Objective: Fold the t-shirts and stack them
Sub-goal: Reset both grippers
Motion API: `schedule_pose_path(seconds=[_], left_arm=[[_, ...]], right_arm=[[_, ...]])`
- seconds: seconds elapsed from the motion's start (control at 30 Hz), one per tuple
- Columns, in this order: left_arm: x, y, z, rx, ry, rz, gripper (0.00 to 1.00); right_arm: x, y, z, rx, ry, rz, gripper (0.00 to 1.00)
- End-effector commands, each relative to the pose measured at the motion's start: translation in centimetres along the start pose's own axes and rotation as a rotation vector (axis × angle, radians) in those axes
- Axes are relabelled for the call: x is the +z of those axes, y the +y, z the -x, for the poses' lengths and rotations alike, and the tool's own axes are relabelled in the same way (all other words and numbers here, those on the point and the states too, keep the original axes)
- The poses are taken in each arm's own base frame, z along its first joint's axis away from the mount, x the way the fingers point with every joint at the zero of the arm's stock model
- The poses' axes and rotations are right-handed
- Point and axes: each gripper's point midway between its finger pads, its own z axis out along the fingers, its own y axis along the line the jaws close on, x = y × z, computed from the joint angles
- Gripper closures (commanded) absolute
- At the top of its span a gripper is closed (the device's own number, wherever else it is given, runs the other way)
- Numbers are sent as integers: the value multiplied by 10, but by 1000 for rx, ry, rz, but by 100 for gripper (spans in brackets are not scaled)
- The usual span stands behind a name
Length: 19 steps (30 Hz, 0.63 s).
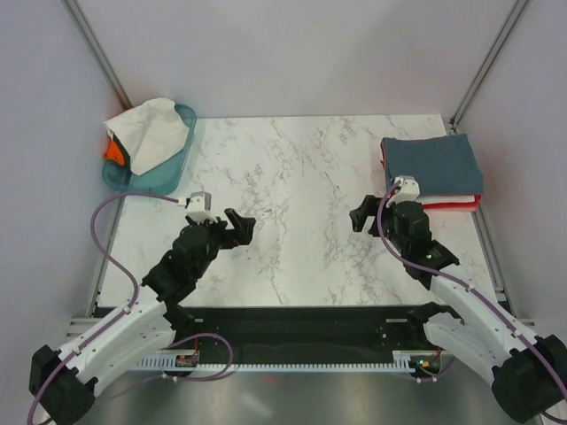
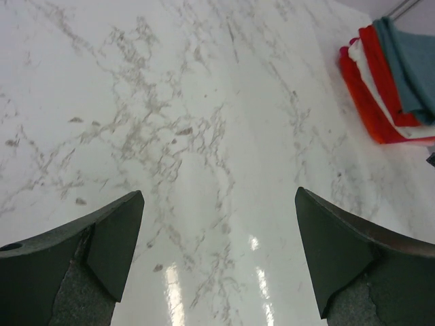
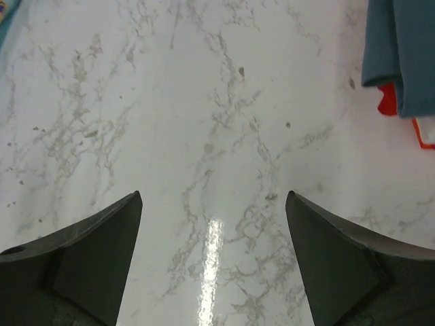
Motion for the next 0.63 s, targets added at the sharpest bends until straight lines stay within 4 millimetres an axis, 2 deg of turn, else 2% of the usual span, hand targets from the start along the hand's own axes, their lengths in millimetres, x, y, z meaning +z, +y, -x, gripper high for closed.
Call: schedule_pose_path(seconds=[0.0,0.03,0.1,0.13,0.27,0.37,0.47,0.6], left_arm=[[-9,26,-25,-30,9,54,1],[-11,29,-27,-32,4,50,0],[-12,35,-43,-10,29,46,0],[-13,36,-46,1,38,38,0],[-13,42,-61,35,75,37,0],[-13,50,-71,60,98,55,0],[-13,54,-78,61,114,63,0],[-11,50,-74,67,96,47,0]], right_arm=[[-4,-12,-10,69,-59,-35,5],[-7,-20,-26,87,-41,-46,4],[-12,-20,-30,99,-71,-24,3],[-13,-28,-44,100,-55,-41,3],[-21,-39,-55,122,-78,-62,2],[-24,-39,-58,140,-84,-53,2],[-26,-39,-69,136,-31,-50,2],[-26,-38,-78,158,-14,-36,2]])
